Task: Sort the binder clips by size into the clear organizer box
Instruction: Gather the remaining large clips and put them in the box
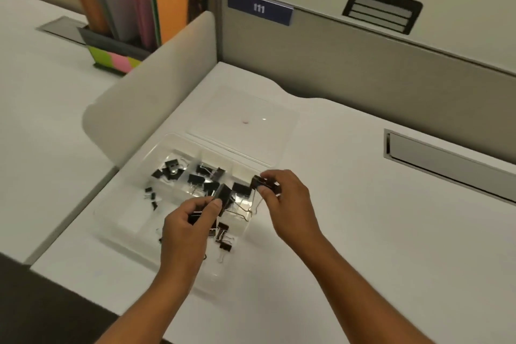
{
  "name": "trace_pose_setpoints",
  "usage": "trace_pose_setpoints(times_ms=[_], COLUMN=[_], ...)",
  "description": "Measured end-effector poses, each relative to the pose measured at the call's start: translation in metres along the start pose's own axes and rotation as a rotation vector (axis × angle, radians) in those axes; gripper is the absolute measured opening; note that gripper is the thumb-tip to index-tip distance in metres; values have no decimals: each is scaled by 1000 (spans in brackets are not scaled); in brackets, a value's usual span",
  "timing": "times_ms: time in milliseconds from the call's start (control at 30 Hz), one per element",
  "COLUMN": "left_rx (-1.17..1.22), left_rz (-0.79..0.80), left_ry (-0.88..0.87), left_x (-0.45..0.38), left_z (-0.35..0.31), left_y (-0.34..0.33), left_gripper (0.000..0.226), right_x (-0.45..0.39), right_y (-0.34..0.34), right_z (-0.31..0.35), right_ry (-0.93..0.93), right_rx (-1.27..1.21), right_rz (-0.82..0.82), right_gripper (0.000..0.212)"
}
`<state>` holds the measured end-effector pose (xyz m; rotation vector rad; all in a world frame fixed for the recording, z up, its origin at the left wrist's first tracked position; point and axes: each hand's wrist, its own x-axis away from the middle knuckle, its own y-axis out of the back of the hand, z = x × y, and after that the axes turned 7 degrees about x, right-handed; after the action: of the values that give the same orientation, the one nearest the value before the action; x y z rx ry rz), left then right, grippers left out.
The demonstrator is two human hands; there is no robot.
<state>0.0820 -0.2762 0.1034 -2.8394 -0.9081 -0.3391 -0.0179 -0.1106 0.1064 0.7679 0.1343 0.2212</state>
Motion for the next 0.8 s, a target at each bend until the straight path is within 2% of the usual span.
trace_pose_setpoints(times_ms=[200,333,433,467,533,600,633,700,800], left_rx=[58,55,23,7,-18,-45,-60,-84,-81], left_rz=[-75,-45,-2,18,54,98,125,200,290], left_ry=[52,68,56,53,51,58,63,74,109], left_x=[-13,-17,-23,-26,-31,-37,-40,-45,-51], left_z=[4,5,8,8,8,7,7,6,5], left_y=[29,35,35,34,31,25,22,16,9], left_gripper=[8,3,8,10,14,15,14,14,17], right_x=[-34,-36,-31,-29,-22,-16,-14,-13,-16], right_y=[-48,-60,-67,-67,-58,-43,-37,-32,-27], right_z=[12,1,-8,-7,8,26,33,33,25], right_ry=[126,120,148,142,126,51,28,27,-16], right_rx=[417,517,688,653,361,-78,-211,-245,-200], right_rz=[71,137,49,-10,-19,152,251,326,251], right_gripper=[12,17,19,20,25,31,32,29,21])
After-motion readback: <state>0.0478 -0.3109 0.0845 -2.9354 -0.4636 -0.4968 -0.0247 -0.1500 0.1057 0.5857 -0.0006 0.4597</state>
